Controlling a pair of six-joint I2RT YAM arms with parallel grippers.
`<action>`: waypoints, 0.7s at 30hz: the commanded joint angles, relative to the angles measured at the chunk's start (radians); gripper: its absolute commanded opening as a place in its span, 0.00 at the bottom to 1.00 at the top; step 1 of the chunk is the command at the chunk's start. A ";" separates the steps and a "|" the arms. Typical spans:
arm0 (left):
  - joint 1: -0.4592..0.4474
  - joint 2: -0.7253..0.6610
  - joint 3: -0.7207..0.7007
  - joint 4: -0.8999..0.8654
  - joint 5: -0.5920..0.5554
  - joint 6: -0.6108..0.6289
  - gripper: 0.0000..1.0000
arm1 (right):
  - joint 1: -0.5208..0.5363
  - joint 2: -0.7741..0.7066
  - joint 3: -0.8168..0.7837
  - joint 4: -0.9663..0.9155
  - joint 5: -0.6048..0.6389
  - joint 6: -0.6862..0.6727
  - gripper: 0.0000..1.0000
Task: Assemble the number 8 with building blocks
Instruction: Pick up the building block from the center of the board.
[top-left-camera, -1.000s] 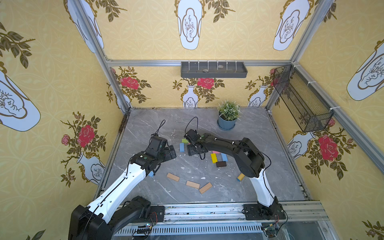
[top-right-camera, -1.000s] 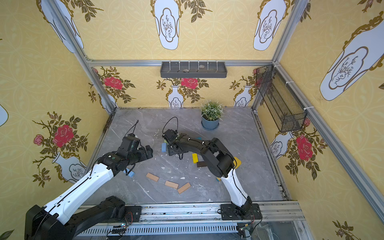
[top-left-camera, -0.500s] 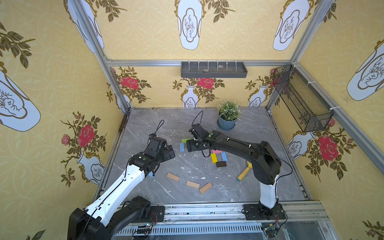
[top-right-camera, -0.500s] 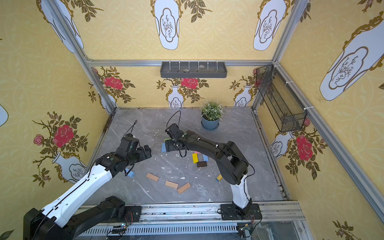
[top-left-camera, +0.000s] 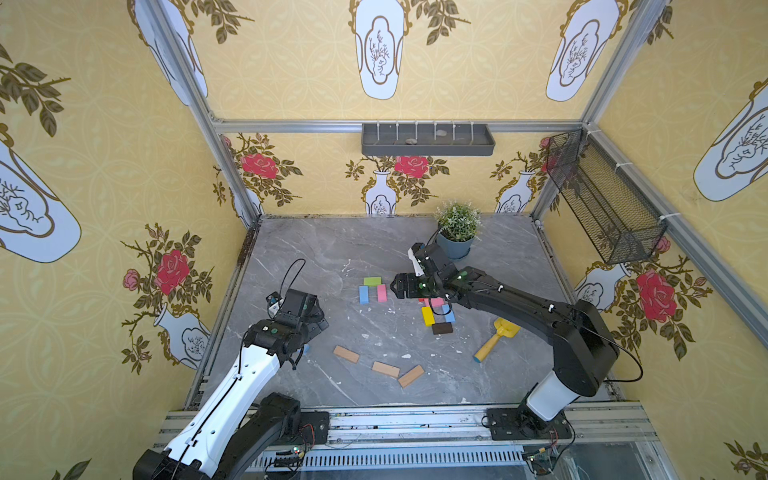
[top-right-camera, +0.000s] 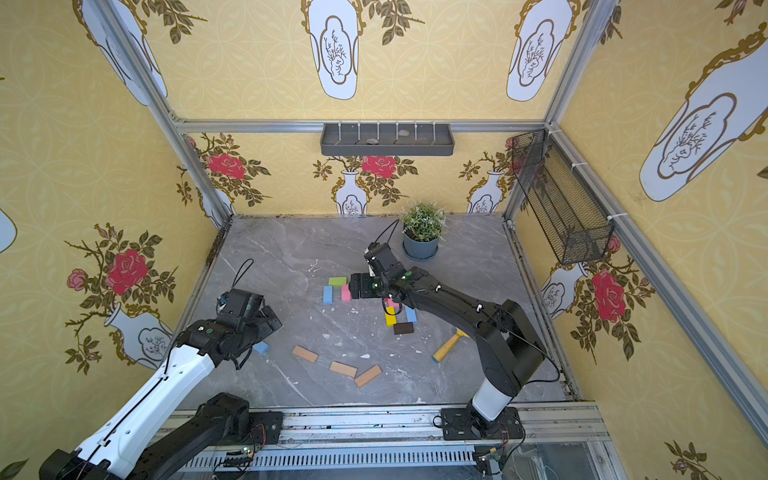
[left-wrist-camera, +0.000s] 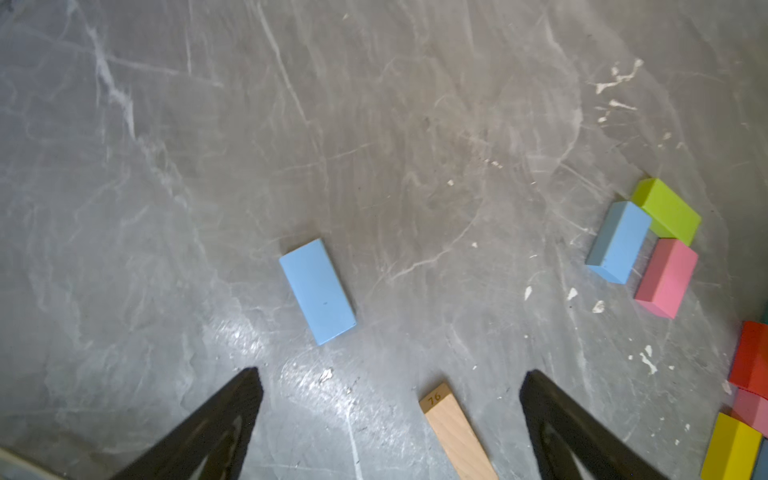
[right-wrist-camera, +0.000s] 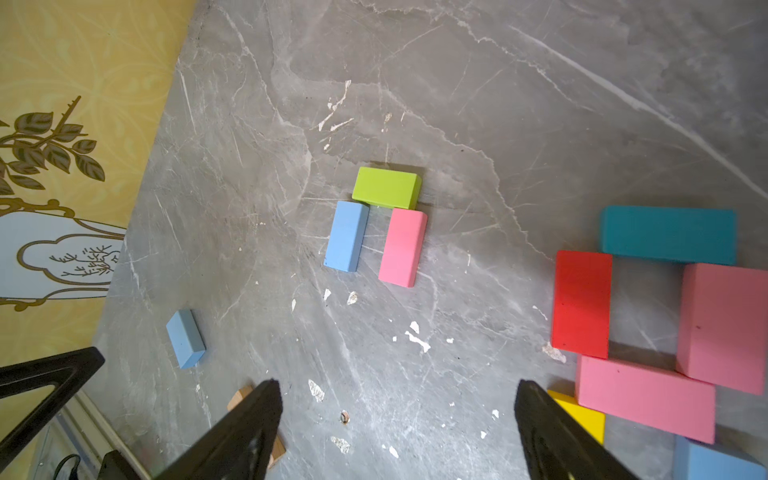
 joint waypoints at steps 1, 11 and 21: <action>0.012 -0.001 -0.026 -0.056 0.029 -0.096 0.96 | -0.018 -0.020 -0.032 0.080 -0.047 0.013 0.91; 0.054 0.097 -0.051 -0.062 0.053 -0.169 0.83 | -0.069 -0.068 -0.121 0.131 -0.098 0.010 0.91; 0.132 0.243 -0.074 0.088 0.086 -0.160 0.67 | -0.089 -0.092 -0.156 0.142 -0.116 0.002 0.91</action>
